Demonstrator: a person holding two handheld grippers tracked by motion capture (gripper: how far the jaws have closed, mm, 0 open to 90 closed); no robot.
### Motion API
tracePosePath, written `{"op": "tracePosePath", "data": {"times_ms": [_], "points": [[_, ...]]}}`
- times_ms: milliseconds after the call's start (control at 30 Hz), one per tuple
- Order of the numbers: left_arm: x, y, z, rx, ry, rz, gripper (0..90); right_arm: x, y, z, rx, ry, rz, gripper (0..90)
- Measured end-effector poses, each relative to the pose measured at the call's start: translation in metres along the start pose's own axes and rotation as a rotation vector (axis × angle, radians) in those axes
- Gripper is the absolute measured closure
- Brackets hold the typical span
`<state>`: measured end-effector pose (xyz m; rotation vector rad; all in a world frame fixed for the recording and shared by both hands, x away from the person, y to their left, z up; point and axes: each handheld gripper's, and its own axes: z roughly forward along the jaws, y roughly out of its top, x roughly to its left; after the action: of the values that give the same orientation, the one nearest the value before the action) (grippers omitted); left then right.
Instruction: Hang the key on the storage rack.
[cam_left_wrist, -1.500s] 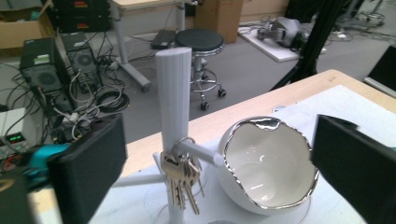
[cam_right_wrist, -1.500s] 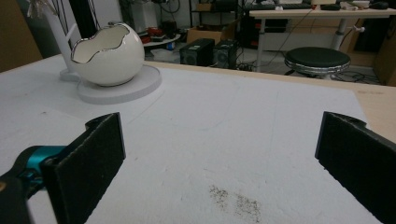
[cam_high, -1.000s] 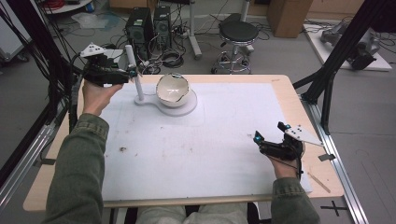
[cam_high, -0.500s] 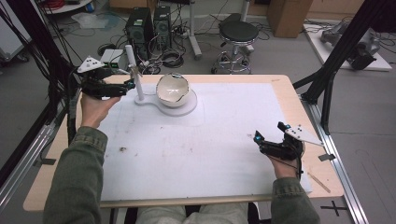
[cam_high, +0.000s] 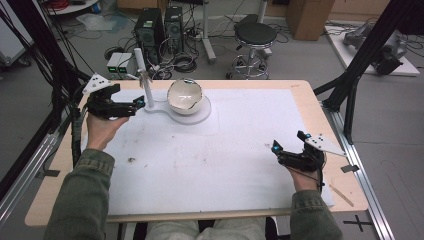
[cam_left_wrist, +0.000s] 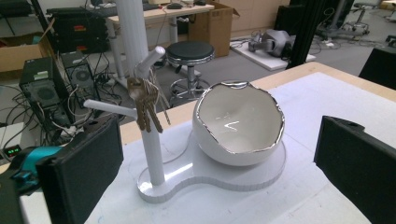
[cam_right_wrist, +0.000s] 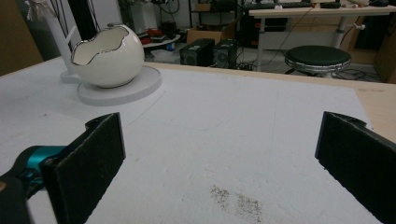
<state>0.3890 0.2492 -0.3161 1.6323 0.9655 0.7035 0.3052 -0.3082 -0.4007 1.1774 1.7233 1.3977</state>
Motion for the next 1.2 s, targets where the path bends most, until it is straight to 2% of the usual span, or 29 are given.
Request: {"op": "tracePosePath", "data": {"times_ms": [167,500,567,667,767,1100,1200], "points": [[0.000,-0.014,-0.008,-0.010,0.009,-0.025,1.6,0.000,0.000,0.000,0.001,-0.001,0.000,0.5],[-0.001,-0.032,-0.019,-0.014,0.024,-0.042,1.6,0.000,0.000,0.000,0.001,0.000,-0.003,0.5],[-0.001,-0.038,-0.022,0.002,0.032,-0.038,1.7,0.000,0.000,0.000,0.001,0.000,-0.002,0.5],[-0.002,-0.042,-0.025,0.002,0.033,-0.038,1.6,0.000,0.000,0.000,0.002,-0.001,-0.003,0.5],[-0.002,-0.049,-0.031,-0.014,0.040,-0.050,1.6,0.000,0.000,0.000,0.002,-0.001,-0.004,0.5],[-0.003,-0.059,-0.046,-0.017,0.073,-0.046,1.6,0.000,0.000,0.000,0.002,-0.004,-0.003,0.5],[-0.004,-0.062,-0.047,-0.020,0.067,-0.044,1.6,0.000,0.000,0.000,0.002,-0.005,-0.001,0.5]]}}
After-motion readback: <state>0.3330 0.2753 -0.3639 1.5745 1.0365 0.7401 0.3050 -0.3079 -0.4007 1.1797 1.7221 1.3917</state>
